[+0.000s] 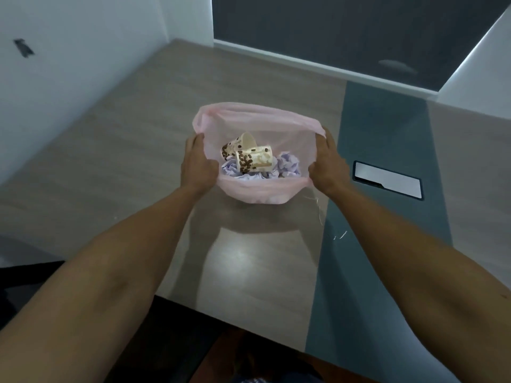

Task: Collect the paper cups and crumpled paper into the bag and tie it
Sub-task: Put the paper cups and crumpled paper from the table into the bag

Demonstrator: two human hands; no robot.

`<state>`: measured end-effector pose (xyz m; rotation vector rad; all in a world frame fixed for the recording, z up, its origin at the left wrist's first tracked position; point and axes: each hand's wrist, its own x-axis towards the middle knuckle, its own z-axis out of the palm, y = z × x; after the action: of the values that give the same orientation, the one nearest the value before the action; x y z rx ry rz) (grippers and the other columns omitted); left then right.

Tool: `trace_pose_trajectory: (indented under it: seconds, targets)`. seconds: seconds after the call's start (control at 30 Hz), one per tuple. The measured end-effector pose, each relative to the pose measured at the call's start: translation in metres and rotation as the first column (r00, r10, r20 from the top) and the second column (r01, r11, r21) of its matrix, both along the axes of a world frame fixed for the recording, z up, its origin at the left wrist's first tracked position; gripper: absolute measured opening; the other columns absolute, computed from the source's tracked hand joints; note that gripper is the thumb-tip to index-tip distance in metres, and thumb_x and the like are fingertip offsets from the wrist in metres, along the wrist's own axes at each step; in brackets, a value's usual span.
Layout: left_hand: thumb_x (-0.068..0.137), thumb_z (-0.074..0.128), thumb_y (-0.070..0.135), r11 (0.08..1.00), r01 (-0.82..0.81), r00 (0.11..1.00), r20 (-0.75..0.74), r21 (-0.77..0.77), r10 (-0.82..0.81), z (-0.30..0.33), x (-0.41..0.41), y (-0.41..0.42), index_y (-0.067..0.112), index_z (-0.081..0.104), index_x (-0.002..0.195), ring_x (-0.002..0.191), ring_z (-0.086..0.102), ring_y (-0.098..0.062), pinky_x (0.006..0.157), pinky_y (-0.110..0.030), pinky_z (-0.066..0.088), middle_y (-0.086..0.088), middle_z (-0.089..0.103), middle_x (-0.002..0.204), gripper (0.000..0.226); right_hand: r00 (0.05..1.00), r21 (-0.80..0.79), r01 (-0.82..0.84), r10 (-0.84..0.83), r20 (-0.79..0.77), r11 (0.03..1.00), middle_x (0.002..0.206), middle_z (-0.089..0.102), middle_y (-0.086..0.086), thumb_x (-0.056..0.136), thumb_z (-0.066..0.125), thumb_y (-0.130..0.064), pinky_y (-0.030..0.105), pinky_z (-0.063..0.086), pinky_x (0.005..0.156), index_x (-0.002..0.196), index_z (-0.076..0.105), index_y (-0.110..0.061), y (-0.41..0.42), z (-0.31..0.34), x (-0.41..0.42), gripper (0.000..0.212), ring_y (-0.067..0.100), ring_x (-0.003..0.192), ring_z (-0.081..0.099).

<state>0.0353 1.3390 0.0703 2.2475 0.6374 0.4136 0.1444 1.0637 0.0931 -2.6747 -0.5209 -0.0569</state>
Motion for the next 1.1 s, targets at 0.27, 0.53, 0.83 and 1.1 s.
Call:
trace_pose_trajectory:
  seconds: [0.27, 0.53, 0.83, 1.1]
  targets:
    - [0.084, 0.054, 0.002, 0.983, -0.020, 1.000, 0.000, 0.183, 0.020, 0.043, -0.051, 0.039, 0.009, 0.023, 0.159, 0.137, 0.043, -0.031, 0.104, -0.042, 0.041, -0.005, 0.019, 0.166, 0.082, 0.988, 0.113, -0.130, 0.138, -0.065, 0.985, 0.165, 0.008, -0.011, 0.082, 0.070, -0.013, 0.054, 0.055, 0.086, 0.156, 0.002, -0.038, 0.045, 0.011, -0.025, 0.104, 0.042, 0.109, 0.060]
    - [0.079, 0.061, 0.004, 0.991, -0.023, 0.972, -0.229, 0.134, 0.054, 0.000, -0.130, 0.062, 0.018, 0.016, 0.161, 0.139, 0.043, -0.033, 0.104, -0.047, 0.043, -0.002, 0.012, 0.168, 0.094, 0.920, 0.045, -0.122, 0.130, -0.369, 0.991, 0.162, 0.024, 0.000, 0.072, 0.075, -0.038, 0.056, 0.046, 0.103, 0.155, 0.001, -0.039, 0.063, -0.047, -0.047, 0.111, 0.038, 0.131, 0.050]
    - [0.060, 0.096, 0.042, 0.991, 0.093, 0.916, -0.398, 0.093, -0.048, -0.020, -0.159, 0.058, 0.018, -0.021, 0.159, 0.144, 0.038, -0.033, 0.107, -0.049, 0.042, 0.001, -0.022, 0.166, 0.155, 0.910, -0.078, -0.160, 0.116, -0.397, 0.984, 0.165, 0.007, 0.003, 0.063, 0.092, -0.030, 0.059, 0.049, 0.099, 0.156, -0.001, -0.038, 0.060, -0.048, -0.057, 0.132, 0.042, 0.130, 0.050]
    - [0.059, 0.095, 0.048, 0.989, 0.020, 0.863, -0.503, 0.143, 0.055, -0.020, -0.161, 0.047, 0.023, -0.039, 0.150, 0.143, 0.040, -0.042, 0.106, -0.053, 0.044, -0.001, -0.043, 0.159, 0.164, 0.917, -0.166, -0.228, 0.155, -0.369, 0.959, 0.169, -0.006, 0.009, 0.062, 0.092, -0.046, 0.056, 0.047, 0.101, 0.153, -0.026, -0.042, 0.058, -0.038, -0.082, 0.150, 0.045, 0.134, 0.049]
